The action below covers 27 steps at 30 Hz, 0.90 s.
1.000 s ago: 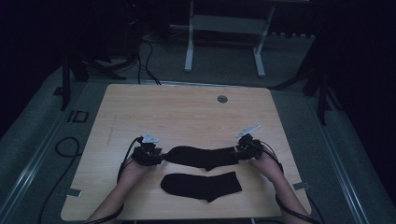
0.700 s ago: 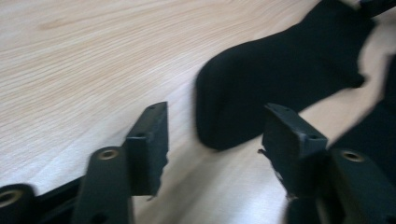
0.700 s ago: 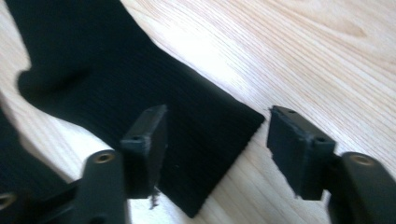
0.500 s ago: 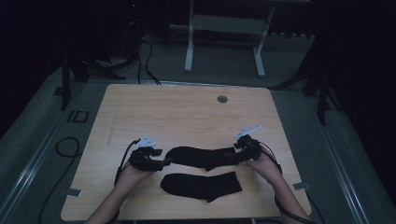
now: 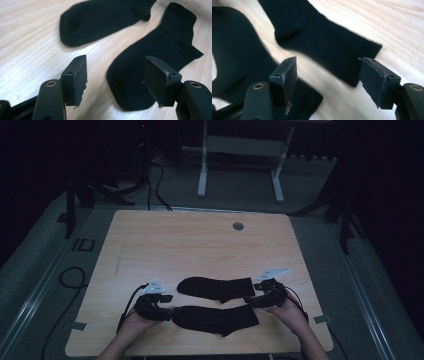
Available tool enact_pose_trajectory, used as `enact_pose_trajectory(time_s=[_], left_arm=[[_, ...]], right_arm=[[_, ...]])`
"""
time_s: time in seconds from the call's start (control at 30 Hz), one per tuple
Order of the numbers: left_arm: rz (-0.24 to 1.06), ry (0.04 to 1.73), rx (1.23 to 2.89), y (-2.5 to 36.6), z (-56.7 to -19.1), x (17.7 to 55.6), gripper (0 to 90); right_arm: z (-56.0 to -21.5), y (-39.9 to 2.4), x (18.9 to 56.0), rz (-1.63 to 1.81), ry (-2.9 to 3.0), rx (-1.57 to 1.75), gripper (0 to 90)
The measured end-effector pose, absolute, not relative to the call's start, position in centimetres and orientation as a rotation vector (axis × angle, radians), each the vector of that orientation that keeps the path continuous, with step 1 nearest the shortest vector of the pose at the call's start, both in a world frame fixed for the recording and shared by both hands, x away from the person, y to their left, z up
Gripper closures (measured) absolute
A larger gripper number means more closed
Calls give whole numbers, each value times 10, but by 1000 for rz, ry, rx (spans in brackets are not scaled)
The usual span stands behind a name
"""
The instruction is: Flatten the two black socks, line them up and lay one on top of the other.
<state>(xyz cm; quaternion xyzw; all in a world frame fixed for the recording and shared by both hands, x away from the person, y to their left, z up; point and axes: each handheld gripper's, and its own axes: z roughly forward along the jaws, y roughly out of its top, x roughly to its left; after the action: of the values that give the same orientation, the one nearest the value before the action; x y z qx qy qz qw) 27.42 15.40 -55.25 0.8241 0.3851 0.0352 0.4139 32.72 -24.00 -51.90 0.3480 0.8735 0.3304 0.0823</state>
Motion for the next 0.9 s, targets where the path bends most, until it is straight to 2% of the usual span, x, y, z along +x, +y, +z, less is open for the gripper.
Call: enact_pose_trajectory(time_s=[0.2, 0.23, 0.4, 0.47, 0.6, 0.73, 0.9], left_arm=[[73, 952, 2103, 147, -560, 270, 397], [68, 950, 2106, 146, -562, 270, 424], [80, 955, 2128, 143, -566, 268, 469], [76, 950, 2126, 144, -566, 267, 548], [98, 948, 2142, 143, -566, 266, 651], [99, 945, 2154, 142, -567, 265, 790], [125, 934, 2183, 138, -566, 262, 843]], right_arm=[[-528, -244, 309, 980, 2643, 1053, 353], [-530, -244, 307, 981, 2639, 1061, 390], [-542, -242, 295, 966, 2676, 1073, 398], [-544, -240, 291, 945, 2691, 1066, 410], [-547, -237, 285, 878, 2683, 1042, 478], [-547, -239, 286, 861, 2661, 1042, 605], [-546, -239, 283, 846, 2671, 1013, 708]])
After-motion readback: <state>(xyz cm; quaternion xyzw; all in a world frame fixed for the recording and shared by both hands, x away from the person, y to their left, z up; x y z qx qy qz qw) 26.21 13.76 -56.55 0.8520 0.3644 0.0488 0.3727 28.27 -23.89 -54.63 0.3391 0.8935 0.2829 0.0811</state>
